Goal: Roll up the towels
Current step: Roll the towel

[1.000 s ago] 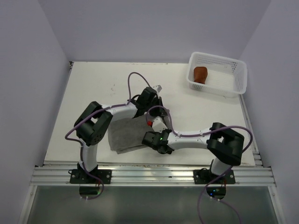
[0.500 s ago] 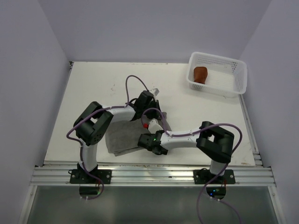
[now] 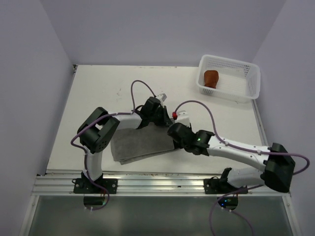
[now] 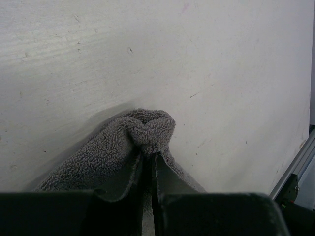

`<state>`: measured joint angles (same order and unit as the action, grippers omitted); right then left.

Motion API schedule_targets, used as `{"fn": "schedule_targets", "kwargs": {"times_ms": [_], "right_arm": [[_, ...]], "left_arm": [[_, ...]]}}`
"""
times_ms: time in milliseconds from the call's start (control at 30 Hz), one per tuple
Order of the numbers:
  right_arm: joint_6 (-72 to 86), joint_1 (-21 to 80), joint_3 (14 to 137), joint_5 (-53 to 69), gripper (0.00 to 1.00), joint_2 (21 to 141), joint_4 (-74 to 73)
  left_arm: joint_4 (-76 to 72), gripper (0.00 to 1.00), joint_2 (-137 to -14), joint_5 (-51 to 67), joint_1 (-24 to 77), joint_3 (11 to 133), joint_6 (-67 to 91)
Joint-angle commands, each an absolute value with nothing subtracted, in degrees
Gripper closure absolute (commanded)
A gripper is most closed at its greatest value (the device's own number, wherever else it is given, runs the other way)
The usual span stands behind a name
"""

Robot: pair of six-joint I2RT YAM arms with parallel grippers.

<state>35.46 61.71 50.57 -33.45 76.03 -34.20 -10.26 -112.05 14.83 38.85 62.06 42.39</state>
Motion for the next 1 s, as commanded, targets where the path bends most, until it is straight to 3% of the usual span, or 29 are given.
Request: {"fn": "schedule_targets", "kwargs": {"times_ms": [0, 200, 300, 667, 967], "right_arm": [[38.93, 55.05, 43.08, -19.28, 0.51, 68.57, -21.66], [45.34, 45.73, 35.69, -11.26, 0.65, 63.28, -14.95], [48.77, 40.63, 31.48, -6.60, 0.67, 63.81, -10.48], [51.15, 35.86, 25.23, 4.03, 0.62, 66.18, 1.21], [51.68, 35.86, 24.96, 5.10, 0.58, 66.09, 2.72]], "left_arm": [[-10.72, 1.00, -111.36, 13.36, 38.06, 60.47, 41.04], [-11.95, 1.00, -111.36, 13.62, 38.14, 58.89, 41.84], [-12.39, 1.00, -111.36, 13.62, 38.06, 58.27, 42.01], [-12.57, 1.00, -110.65, 13.01, 38.06, 57.66, 42.27], [-13.01, 1.00, -110.30, 11.95, 38.14, 56.69, 42.54]]}}
